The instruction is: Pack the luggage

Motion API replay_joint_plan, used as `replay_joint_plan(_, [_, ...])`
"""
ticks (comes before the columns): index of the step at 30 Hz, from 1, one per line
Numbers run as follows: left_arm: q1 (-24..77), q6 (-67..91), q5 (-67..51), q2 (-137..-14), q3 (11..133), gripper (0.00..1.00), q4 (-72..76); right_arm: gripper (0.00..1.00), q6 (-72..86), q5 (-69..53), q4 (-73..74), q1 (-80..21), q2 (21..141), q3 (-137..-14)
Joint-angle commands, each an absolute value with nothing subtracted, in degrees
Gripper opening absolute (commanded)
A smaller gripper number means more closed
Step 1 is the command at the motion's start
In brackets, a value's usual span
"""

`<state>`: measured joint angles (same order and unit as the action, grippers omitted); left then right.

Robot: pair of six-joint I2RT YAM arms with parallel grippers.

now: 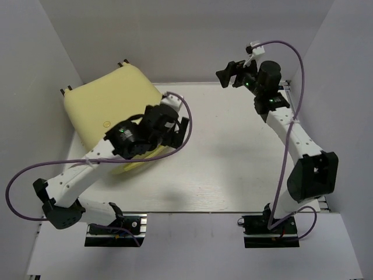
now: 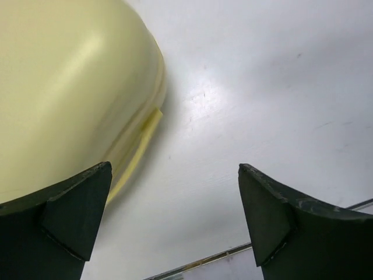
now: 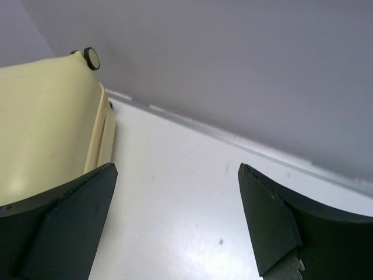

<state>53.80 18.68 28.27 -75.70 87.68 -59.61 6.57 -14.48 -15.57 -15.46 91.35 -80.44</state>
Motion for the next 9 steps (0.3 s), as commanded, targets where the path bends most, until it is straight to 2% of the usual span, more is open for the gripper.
replay_joint_plan(1, [53.7,13.1,30.6,-76.5,103.5,1.00,-67.8,0.90,9.5,-13.6,15.6,-15.3,87.3,-82.6])
replay_joint_plan(3, [53.2,14.6,39.8,-78.7,111.7,1.00,-72.7,0.90,9.3,-14.9,14.6,-15.3,81.2,-80.0])
replay_joint_plan(6, [50.6,16.4,45.5,-78.8,120.2,1.00,-79.5,0.90,8.6,-11.9,10.1,-15.4,72.2,-71.6])
replay_joint_plan(9, [45.1,17.8,46.0,-74.1,116.3,1.00,-80.3,0.90,9.1,-7.1,11.7,-15.4,65.8,-67.4])
